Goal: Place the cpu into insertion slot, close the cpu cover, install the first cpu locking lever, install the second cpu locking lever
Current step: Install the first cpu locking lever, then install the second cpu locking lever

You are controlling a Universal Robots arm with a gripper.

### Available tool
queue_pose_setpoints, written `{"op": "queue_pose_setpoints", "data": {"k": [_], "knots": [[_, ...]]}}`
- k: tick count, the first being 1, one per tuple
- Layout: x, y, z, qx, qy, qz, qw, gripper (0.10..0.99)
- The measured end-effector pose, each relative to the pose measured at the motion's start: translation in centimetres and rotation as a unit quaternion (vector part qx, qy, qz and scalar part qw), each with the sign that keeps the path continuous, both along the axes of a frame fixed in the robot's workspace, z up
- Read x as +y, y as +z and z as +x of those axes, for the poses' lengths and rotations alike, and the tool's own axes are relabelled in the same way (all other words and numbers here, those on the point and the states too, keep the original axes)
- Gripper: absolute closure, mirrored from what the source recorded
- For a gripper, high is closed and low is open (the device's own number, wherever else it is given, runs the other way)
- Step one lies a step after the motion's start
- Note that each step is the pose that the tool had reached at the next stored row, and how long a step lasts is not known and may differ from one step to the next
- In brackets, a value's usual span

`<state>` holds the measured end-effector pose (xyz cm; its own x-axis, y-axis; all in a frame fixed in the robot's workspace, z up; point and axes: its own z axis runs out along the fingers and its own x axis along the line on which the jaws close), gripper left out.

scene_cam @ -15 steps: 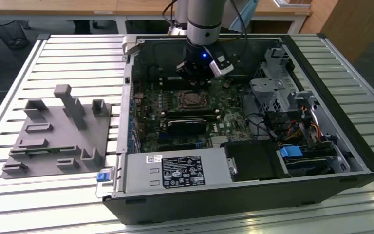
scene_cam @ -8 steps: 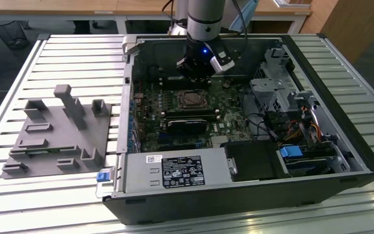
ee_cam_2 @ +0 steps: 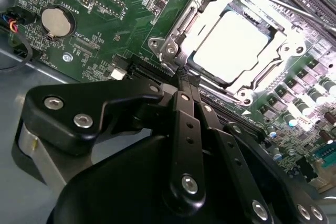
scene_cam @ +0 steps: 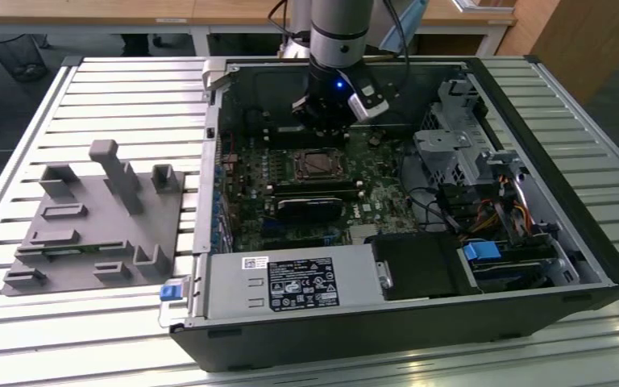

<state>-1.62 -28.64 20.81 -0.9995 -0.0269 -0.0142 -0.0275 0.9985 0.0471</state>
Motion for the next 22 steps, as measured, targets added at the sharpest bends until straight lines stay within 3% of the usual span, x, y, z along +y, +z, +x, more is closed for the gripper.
{"op": "queue_pose_setpoints", "data": {"k": [22], "knots": [[-0.89,0.0,0.03,0.0,0.0,0.0,1.0,0.965]]}}
